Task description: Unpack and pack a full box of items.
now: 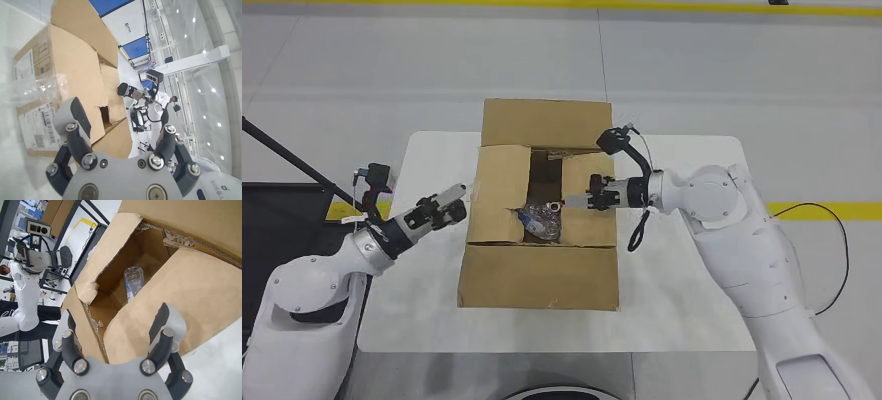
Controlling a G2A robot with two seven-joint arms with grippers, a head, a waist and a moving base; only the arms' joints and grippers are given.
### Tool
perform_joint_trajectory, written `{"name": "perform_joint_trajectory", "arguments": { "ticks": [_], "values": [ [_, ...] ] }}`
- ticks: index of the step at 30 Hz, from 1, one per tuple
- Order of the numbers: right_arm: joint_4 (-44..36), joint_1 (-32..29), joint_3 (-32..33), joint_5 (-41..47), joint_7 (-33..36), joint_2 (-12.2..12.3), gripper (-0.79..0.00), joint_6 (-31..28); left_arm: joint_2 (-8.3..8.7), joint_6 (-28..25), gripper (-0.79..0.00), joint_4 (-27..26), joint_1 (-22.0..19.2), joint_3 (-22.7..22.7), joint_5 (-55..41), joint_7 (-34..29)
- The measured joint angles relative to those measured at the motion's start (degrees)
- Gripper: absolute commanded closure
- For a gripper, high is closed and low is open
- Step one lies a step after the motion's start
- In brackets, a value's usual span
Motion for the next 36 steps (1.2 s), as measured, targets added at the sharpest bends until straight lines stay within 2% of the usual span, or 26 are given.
{"name": "perform_joint_trajectory", "arguments": {
  "ticks": [4, 9, 18, 27, 36],
  "values": [
    [-0.5, -0.3, 0.1, 0.4, -1.1, 0.1, -0.785, -1.1, 0.73, -3.0, -0.785, 1.6, 2.3, -2.8, -0.3, -7.3],
    [-3.5, -1.9, 2.0, 1.7, -3.1, 0.7, -0.785, -3.7, 1.4, -5.5, -0.785, 2.7, 4.1, -4.4, -1.5, -13.4],
    [-10.1, -5.9, 5.7, 2.2, -6.1, 1.9, -0.785, -4.6, 2.3, -7.2, -0.785, 2.9, 6.0, -2.6, 0.1, -20.0],
    [-11.7, -7.3, 7.0, 2.5, -7.9, 2.6, -0.785, -3.5, 2.75, -8.7, -0.785, 3.2, 5.1, 1.5, -2.8, -23.0],
    [-12.1, -7.7, 7.0, 1.8, -8.6, 2.7, -0.785, -2.5, 3.37, -8.8, -0.785, 2.4, 5.1, 1.4, -6.1, -23.8]
  ]
}}
